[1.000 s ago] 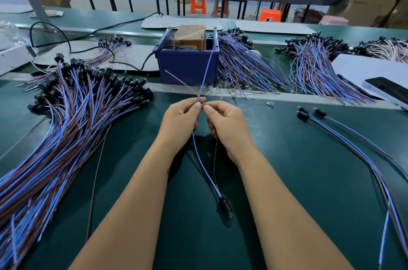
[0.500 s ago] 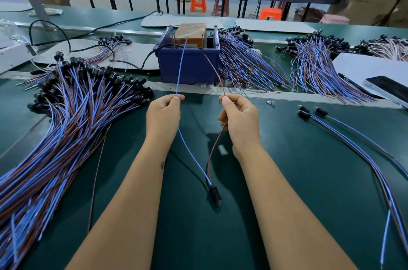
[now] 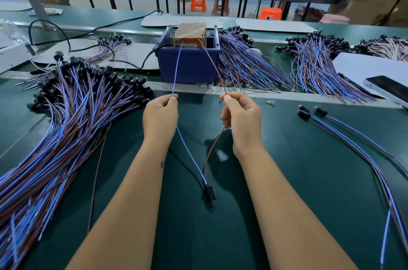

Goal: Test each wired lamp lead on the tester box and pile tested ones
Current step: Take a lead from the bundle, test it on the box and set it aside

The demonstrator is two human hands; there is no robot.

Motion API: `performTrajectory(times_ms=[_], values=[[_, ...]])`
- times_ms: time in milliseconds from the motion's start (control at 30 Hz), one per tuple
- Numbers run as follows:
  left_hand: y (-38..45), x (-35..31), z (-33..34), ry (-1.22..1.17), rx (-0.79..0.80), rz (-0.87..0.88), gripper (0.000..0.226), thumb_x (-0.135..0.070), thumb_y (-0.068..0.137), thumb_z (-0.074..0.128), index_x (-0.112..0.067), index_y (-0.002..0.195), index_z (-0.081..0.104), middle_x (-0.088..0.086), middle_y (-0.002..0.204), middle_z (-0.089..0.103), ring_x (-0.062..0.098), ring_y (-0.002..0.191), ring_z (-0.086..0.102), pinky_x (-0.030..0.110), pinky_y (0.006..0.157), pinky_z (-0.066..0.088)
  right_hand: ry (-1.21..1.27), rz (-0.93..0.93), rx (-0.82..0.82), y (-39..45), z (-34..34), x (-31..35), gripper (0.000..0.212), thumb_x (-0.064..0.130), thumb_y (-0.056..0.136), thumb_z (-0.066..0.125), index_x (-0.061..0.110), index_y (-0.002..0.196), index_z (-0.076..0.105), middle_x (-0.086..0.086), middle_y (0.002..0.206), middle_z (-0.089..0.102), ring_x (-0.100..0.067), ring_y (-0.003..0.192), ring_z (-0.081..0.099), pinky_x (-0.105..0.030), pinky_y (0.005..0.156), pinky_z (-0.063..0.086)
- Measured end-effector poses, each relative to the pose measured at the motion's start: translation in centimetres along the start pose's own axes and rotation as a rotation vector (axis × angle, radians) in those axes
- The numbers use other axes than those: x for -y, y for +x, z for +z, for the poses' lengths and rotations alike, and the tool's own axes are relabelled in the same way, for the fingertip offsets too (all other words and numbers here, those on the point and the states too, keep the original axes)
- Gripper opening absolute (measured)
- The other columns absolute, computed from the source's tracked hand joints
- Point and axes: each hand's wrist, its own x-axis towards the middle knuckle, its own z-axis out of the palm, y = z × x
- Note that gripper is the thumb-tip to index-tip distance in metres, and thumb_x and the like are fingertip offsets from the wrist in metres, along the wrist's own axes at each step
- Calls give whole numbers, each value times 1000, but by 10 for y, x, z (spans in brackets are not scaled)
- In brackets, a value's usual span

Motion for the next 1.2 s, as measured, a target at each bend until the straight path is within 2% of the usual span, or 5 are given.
performTrajectory(times_ms=[767,1200], values=[[3,2,-1,-38,-24,-22,12,-21,94,46,-22,84,54,0,58,41,21,65,35,33,65,30,-78,24,-6,3,1,-5,15,16,96,58,22,86,67,5,54,54,-7,54,49,-20,54,43],[3,2,0,-58,-25,-18,11,-22,91,46,-22,84,56,-1,56,38,21,63,32,35,63,28,-102,49,-9,3,1,-2,14,15,96,57,19,89,69,1,55,54,-8,53,48,-20,55,43]])
